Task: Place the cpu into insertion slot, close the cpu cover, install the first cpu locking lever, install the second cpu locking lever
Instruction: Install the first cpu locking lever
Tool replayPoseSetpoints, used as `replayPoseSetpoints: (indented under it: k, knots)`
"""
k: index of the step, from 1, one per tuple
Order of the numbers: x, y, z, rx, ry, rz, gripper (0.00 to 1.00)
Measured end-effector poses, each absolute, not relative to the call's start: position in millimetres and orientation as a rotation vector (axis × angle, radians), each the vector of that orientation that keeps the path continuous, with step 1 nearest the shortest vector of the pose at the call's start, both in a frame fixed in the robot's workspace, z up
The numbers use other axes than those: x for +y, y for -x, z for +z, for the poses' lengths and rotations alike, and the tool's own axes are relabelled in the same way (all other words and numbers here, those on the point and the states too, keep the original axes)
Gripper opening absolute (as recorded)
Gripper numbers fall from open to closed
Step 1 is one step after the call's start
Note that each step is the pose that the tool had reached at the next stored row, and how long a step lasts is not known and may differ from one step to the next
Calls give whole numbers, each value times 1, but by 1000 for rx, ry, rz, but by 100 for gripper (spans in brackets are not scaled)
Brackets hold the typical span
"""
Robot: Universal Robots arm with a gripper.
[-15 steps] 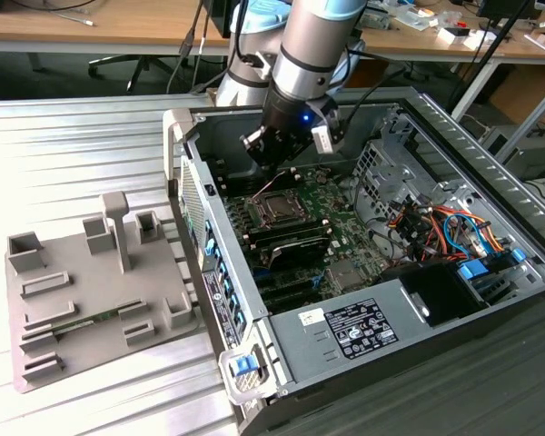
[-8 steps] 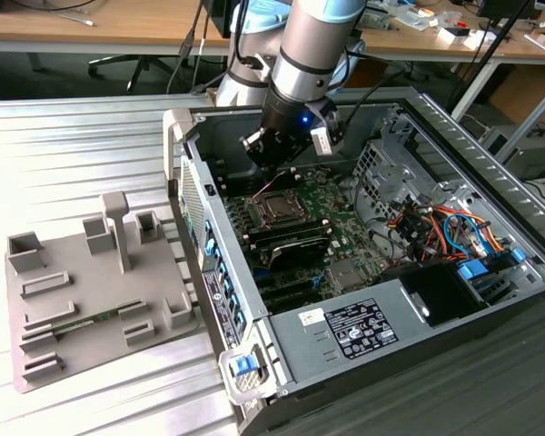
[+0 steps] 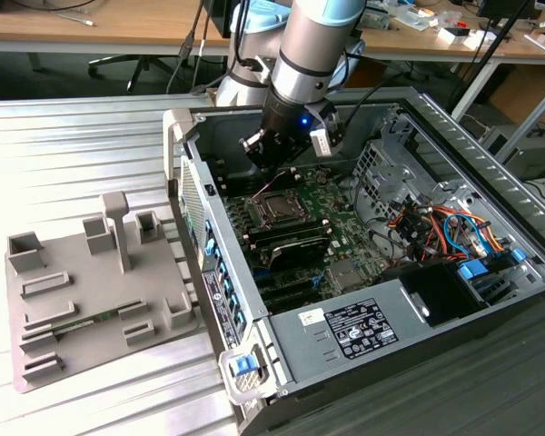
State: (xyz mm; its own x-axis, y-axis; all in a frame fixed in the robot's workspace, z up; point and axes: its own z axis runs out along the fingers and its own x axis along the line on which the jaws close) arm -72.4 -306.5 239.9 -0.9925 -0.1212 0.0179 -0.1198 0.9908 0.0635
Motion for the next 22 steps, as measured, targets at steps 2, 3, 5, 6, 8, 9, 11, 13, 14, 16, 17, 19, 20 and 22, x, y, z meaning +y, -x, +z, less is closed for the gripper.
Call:
replayPoseSetpoints:
  k: [2, 3, 5, 6, 8, 9, 11, 13, 14, 16, 17, 19, 20, 22]
  knots:
    - [-306, 71, 239, -3113, -188, -97, 11]
    - [-306, 69, 239, -3113, -188, -97, 11]
    - [-305, 64, 239, -3113, -188, -97, 11]
    - [-305, 62, 239, -3113, -188, -97, 11]
    - [-305, 56, 238, -3113, -189, -97, 11]
    - [-304, 54, 238, -3113, -188, -97, 11]
    - [-304, 53, 238, -3113, -188, -97, 11]
    - [-304, 54, 238, -3113, -188, -97, 11]
    - [-304, 54, 238, -3113, -188, -98, 11]
    - [-304, 56, 238, -3113, -188, -99, 11]
    - [-304, 57, 237, -3113, -189, -101, 11]
    - [-300, 58, 236, -3112, -193, -102, 11]
    - [-298, 58, 236, -3112, -196, -102, 11]
    - [-298, 58, 235, -3112, -201, -102, 11]
